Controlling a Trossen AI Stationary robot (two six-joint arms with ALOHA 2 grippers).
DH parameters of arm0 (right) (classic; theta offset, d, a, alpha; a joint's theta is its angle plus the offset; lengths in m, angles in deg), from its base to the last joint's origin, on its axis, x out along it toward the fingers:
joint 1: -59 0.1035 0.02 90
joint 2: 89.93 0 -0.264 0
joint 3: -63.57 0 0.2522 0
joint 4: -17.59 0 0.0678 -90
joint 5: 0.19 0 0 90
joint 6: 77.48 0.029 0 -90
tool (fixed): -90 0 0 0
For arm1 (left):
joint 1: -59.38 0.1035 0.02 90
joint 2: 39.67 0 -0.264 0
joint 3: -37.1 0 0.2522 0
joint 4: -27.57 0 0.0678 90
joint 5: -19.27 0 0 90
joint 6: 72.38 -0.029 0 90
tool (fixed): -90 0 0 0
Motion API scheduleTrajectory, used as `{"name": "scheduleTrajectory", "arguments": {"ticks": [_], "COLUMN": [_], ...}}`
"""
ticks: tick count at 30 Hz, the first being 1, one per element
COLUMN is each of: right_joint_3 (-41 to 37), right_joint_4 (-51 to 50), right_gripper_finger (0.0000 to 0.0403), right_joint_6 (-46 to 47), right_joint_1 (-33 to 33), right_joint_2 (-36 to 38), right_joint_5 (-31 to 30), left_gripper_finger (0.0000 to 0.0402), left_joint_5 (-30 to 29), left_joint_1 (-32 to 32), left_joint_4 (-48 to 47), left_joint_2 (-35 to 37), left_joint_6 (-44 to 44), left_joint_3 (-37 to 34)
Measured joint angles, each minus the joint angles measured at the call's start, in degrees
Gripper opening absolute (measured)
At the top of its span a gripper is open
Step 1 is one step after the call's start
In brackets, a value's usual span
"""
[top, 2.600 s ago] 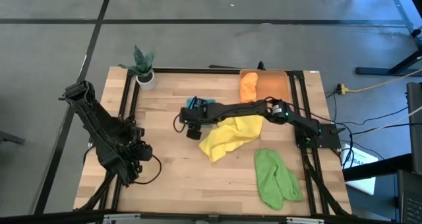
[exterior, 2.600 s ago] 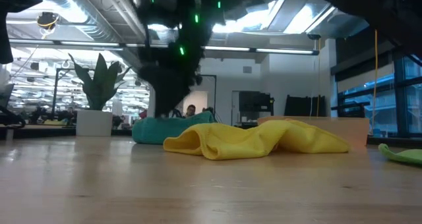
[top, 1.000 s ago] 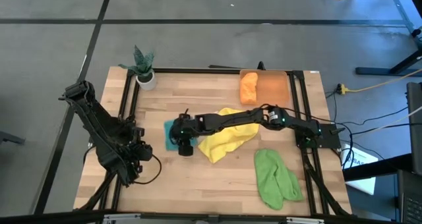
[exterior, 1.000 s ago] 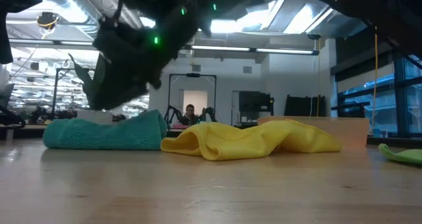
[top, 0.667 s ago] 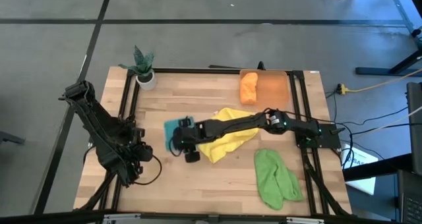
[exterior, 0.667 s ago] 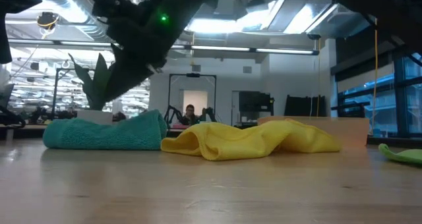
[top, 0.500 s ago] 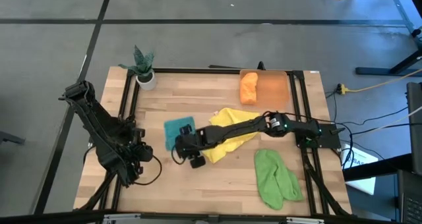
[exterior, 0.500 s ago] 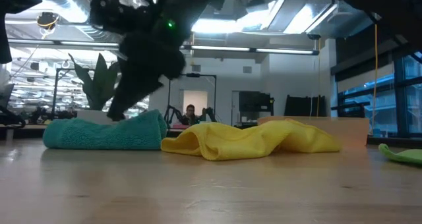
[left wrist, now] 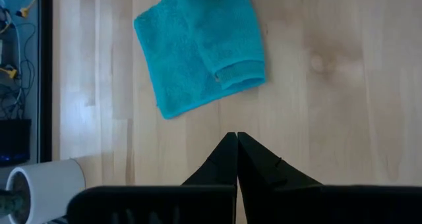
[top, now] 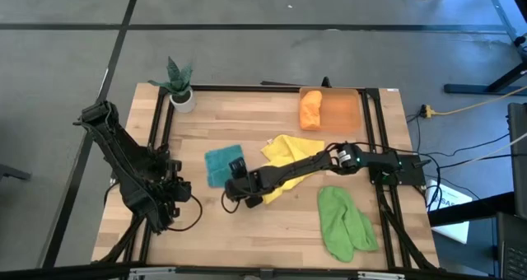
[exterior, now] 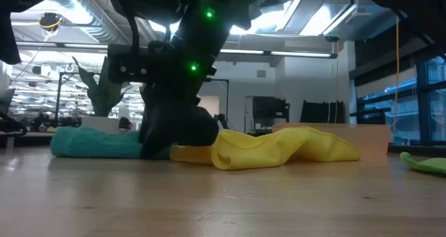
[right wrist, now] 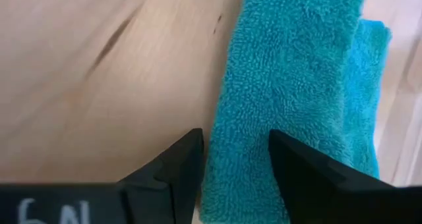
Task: Roll microfiber towels into tight, uniform cylinder then place into a basket
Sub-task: Roll the blue microfiber towel
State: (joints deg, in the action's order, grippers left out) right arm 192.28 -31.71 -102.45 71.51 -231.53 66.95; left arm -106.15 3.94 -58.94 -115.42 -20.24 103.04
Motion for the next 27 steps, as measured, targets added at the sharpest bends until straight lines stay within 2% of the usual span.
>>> {"name": "scheduleTrajectory", "arguments": {"ticks": [15,19,25,27], "right_joint_3": [-2.7,-2.7,-2.8,-2.8], "right_joint_4": [4.0,4.1,4.3,4.3], "right_gripper_finger": [0.017,0.0128,0.0026,0.0011], "right_joint_6": [4.5,5.9,6.6,6.5], "right_joint_1": [-0.1,-0.4,-0.5,-0.6], "right_joint_2": [0.3,0.3,0.1,0.0], "right_joint_5": [-0.9,-0.3,0.2,0.3], "left_gripper_finger": [0.0,0.0,0.0,0.0], "left_joint_5": [0.0,0.0,-0.1,-0.1], "left_joint_1": [0.0,0.0,0.0,0.0], "left_joint_4": [2.0,1.9,1.9,1.9], "left_joint_2": [0.0,0.0,0.0,0.0], "left_joint_6": [-0.2,-0.2,-0.2,-0.2], "left_joint_3": [0.0,0.0,0.0,0.0]}}
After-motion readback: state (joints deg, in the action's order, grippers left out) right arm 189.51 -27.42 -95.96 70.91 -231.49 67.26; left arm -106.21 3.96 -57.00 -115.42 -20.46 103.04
